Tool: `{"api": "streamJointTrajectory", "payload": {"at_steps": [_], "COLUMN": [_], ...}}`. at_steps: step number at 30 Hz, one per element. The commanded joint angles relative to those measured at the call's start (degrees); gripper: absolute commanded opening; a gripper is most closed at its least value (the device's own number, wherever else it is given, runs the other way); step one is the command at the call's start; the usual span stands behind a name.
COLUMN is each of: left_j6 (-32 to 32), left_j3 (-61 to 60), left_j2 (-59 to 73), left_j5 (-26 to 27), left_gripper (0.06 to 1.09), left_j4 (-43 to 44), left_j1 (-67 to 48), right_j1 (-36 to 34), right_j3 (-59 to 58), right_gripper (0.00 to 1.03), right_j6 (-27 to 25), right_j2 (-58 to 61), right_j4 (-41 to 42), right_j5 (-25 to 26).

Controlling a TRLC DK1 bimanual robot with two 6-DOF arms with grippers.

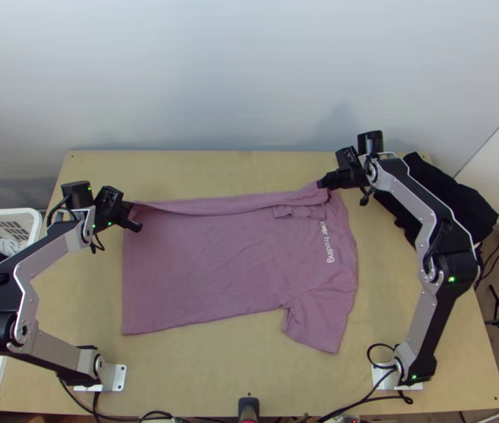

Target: Fold the t-shirt

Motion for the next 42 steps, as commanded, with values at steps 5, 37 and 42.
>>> {"api": "streamJointTrajectory", "payload": {"at_steps": [5,37,42], "left_j6": [0.23,1.02,0.14], "left_j3": [-0.22,-20.61,-20.52], "left_j2": [-6.46,-19.47,-19.38], "left_j5": [-0.55,1.56,1.48], "left_gripper": [0.10,0.10,0.11], "left_j4": [-7.83,-13.98,-13.89], "left_j1": [2.46,-0.26,1.49], "right_j1": [-2.58,-4.69,-5.04], "right_j3": [2.35,-24.63,-26.30], "right_gripper": [0.03,0.03,0.11], "right_j6": [0.15,-2.05,-2.58], "right_j2": [-1.18,-14.72,-14.19], "right_j4": [-9.04,-6.32,-5.62], "right_j5": [-0.04,-0.13,-0.13]}}
